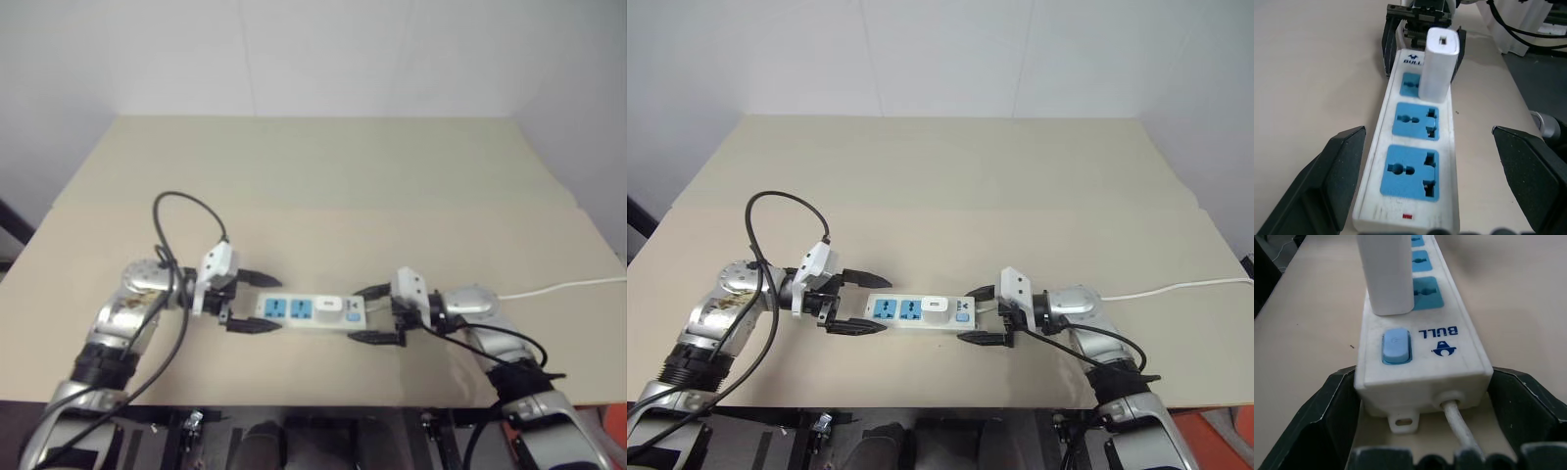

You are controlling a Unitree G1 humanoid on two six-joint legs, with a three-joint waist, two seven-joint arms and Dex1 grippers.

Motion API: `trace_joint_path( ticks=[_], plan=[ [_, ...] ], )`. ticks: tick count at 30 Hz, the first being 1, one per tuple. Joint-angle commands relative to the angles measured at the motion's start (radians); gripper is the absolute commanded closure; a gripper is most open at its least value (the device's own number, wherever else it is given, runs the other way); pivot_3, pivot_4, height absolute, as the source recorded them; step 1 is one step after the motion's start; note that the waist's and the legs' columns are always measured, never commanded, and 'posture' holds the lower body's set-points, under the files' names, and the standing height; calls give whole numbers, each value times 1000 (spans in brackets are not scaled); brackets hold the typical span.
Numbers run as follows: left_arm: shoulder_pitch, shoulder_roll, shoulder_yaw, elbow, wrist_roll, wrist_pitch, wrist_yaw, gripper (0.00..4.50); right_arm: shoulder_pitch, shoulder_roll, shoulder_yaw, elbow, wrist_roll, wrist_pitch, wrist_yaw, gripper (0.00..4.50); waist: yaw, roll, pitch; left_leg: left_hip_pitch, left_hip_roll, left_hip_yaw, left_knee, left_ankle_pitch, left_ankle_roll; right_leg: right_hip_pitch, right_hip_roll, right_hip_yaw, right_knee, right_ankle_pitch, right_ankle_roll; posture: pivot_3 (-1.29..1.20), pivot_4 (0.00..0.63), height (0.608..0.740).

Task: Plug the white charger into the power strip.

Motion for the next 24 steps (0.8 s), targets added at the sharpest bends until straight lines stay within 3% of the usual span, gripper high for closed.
trace_joint_path(
  ticks=[1, 9, 16, 24],
  plan=[
    [17, 55, 75, -62, -47, 14, -12, 0, 25, -48, -73, -95, 55, 32, -2, 44, -1, 0, 0, -2, 0, 0, 0, 0, 0, -1, 0, 0, 0, 0, 0, 0, 150, 740],
    [103, 183, 210, -107, -95, 49, -7, 0, 138, -201, -236, -219, 153, 98, 7, 44, 0, 0, 0, -12, 0, 1, 1, 0, 0, -12, 0, 0, 1, 0, 0, 0, 150, 740],
    [221, 266, 342, -182, -154, 106, -1, 0, 208, -314, -369, -264, 218, 140, 6, 44, -1, 0, 1, -12, 2, 2, 1, 0, 0, -12, 0, 1, 1, 0, 0, 0, 150, 740],
    [309, 320, 410, -224, -182, 140, -11, 0, 224, -369, -416, -283, 243, 180, 17, 44, 0, 0, 1, -11, 4, 4, 1, 0, 0, -12, 0, 1, 2, 0, 0, 0, 150, 740]
  ],
)
